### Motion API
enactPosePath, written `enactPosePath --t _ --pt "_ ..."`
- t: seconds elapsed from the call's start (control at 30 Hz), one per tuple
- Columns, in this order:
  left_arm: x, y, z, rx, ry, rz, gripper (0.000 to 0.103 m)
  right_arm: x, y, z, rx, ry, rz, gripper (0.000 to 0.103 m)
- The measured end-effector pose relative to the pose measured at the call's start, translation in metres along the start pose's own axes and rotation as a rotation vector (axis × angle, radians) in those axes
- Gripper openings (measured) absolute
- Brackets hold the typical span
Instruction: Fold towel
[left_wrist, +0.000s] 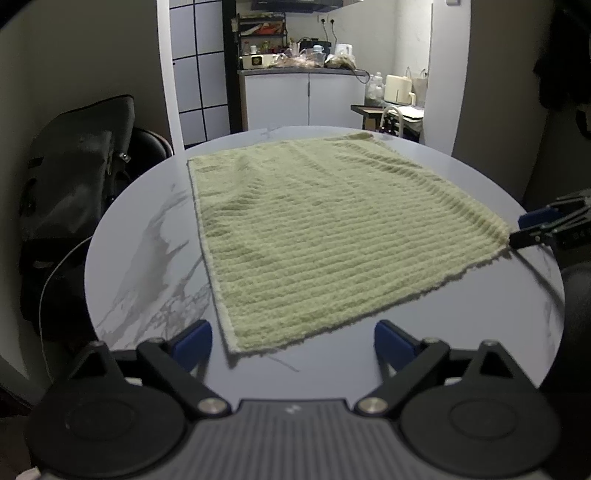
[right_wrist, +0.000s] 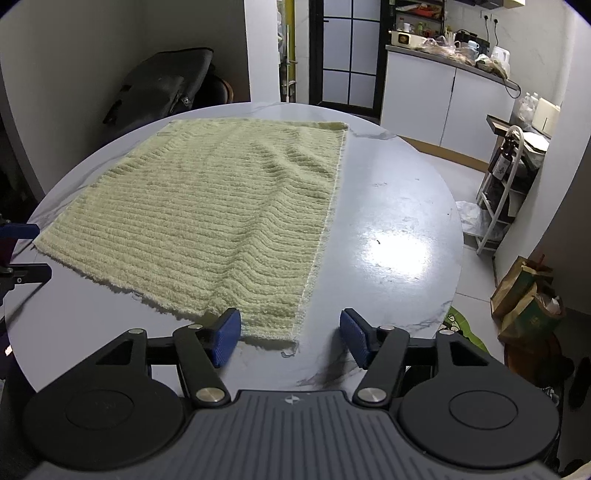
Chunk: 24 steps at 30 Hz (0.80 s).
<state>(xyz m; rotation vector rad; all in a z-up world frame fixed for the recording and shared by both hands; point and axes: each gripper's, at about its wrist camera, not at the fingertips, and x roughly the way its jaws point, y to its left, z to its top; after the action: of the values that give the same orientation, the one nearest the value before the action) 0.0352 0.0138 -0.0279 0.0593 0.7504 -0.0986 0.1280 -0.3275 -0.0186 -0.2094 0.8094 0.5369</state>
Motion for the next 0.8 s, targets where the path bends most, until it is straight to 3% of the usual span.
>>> enactPosePath --t 0.27,0.4,0.67,0.8 --pt "0.0 0.011 0.005 -0.042 -0.015 0.023 0.078 -0.009 0.007 -0.002 -0.039 -0.072 0.017 0.064" --pt "0.003 0.008 0.007 -0.022 -0.017 0.028 0.078 0.002 0.007 0.002 -0.033 -0.002 0.005 0.064" --pt "0.004 0.006 0.007 -0.016 -0.017 0.02 0.079 0.005 0.006 0.004 -0.033 0.005 0.023 0.065" --pt "0.006 0.004 0.008 -0.014 -0.006 0.015 0.083 0.005 0.006 0.005 -0.05 0.014 0.041 0.071"
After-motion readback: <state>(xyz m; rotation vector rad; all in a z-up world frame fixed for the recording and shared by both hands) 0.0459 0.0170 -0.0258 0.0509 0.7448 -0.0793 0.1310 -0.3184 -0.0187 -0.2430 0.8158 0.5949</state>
